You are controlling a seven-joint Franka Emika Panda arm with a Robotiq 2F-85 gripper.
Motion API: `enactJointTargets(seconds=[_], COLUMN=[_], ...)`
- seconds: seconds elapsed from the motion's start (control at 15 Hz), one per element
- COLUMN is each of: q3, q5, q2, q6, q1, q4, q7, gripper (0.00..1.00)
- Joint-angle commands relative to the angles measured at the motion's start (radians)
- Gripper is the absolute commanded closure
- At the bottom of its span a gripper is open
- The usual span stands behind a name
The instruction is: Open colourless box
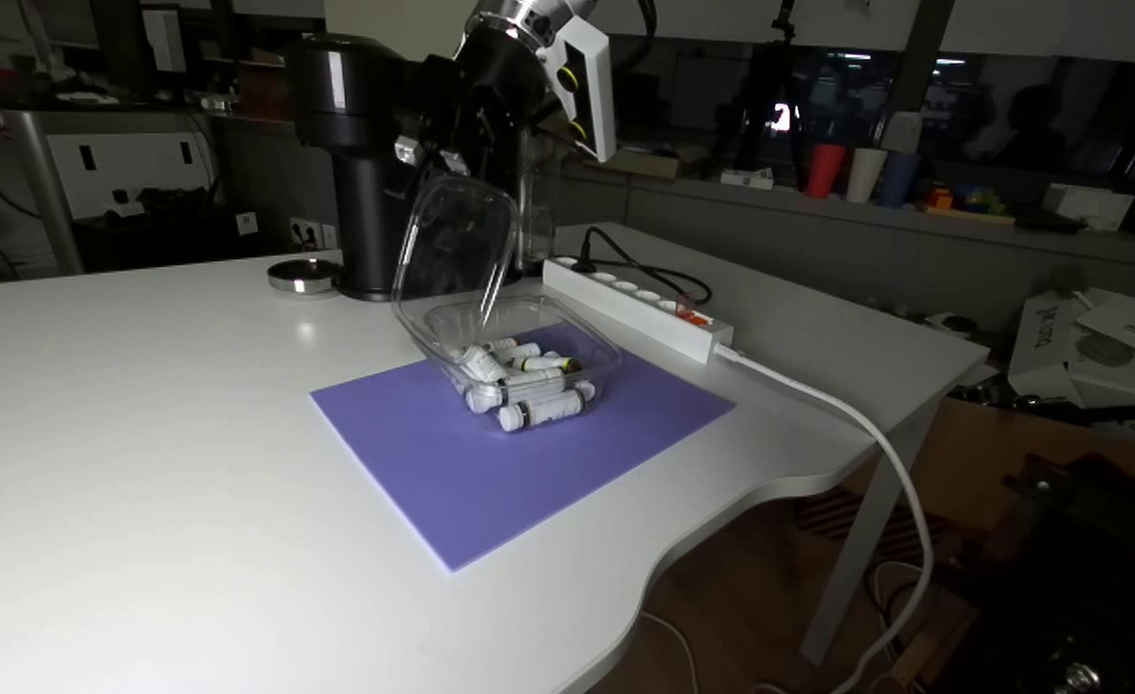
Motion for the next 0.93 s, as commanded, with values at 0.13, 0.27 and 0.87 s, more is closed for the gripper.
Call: enactJointTargets(seconds=[0.13,0.27,0.87], q3=[-0.025,-0.035,0.023], q5=[-0.027,-0.052,-0.120], q2=[-0.017,-0.036,-0.069], q6=[0.054,0.141,0.447], q1=[0.091,0.137,0.261], q4=[-0.029,-0.063,-0.193], q7=[0.042,0.097,0.334], gripper=[0.00,0.00,0.00])
